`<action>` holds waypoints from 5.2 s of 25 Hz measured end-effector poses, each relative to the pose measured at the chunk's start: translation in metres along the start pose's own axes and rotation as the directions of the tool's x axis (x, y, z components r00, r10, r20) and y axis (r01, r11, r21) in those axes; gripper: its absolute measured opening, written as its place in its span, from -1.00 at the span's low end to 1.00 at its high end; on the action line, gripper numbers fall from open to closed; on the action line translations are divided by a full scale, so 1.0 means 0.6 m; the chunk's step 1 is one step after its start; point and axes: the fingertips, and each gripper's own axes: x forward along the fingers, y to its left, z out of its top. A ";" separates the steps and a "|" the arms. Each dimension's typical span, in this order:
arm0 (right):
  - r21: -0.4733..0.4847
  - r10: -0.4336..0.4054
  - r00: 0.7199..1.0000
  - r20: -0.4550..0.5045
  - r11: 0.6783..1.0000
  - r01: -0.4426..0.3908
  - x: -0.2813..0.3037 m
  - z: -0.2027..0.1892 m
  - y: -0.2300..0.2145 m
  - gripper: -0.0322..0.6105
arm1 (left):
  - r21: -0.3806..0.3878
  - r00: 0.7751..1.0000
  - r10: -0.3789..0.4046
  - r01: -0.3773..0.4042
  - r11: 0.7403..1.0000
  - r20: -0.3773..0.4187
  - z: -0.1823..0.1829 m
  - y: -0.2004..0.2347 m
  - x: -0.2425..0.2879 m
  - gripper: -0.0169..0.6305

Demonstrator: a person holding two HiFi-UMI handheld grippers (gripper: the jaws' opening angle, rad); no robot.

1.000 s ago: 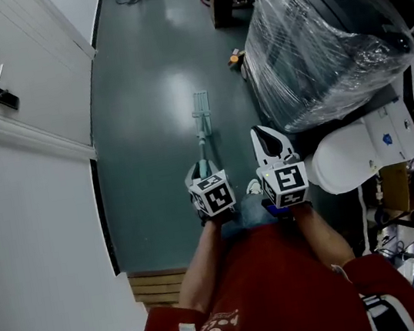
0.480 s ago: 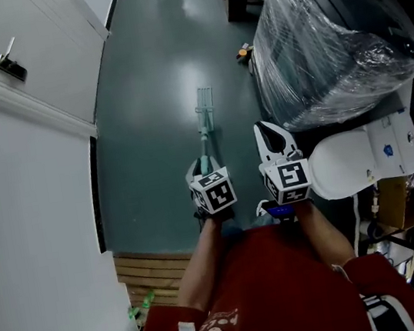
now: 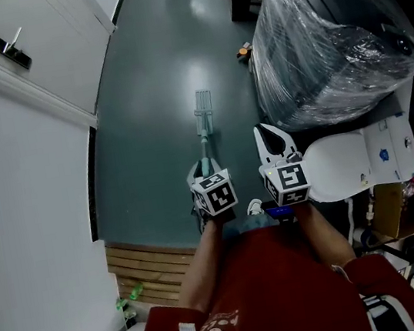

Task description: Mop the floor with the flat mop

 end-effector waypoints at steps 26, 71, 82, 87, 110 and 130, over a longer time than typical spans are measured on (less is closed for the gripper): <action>0.012 0.042 0.999 -0.003 0.999 -0.042 0.017 -0.024 -0.104 -0.84 | -0.009 0.999 0.042 -0.042 0.999 -0.003 -0.013 -0.107 0.021 -0.57; 0.015 -0.086 0.996 0.002 0.996 0.086 0.453 0.116 -0.095 -0.84 | 0.095 0.998 -0.068 0.068 0.993 0.005 0.347 0.067 0.345 -0.57; 0.021 -0.046 0.999 0.020 0.999 0.046 0.583 0.157 -0.197 -0.84 | 0.118 0.999 -0.047 0.046 0.992 0.004 0.453 0.008 0.443 -0.57; 0.026 -0.061 0.998 0.010 0.998 0.061 0.624 0.167 -0.273 -0.84 | 0.126 0.999 -0.032 0.032 0.992 0.003 0.505 -0.032 0.494 -0.57; 0.029 -0.011 1.000 0.026 1.000 0.010 0.816 0.226 -0.498 -0.84 | 0.059 0.999 0.044 -0.044 0.997 0.013 0.700 -0.139 0.681 -0.57; 0.006 -0.047 0.999 0.012 0.999 0.047 1.091 0.299 -0.519 -0.84 | 0.075 1.000 0.007 -0.009 0.997 0.030 0.905 -0.056 0.857 -0.57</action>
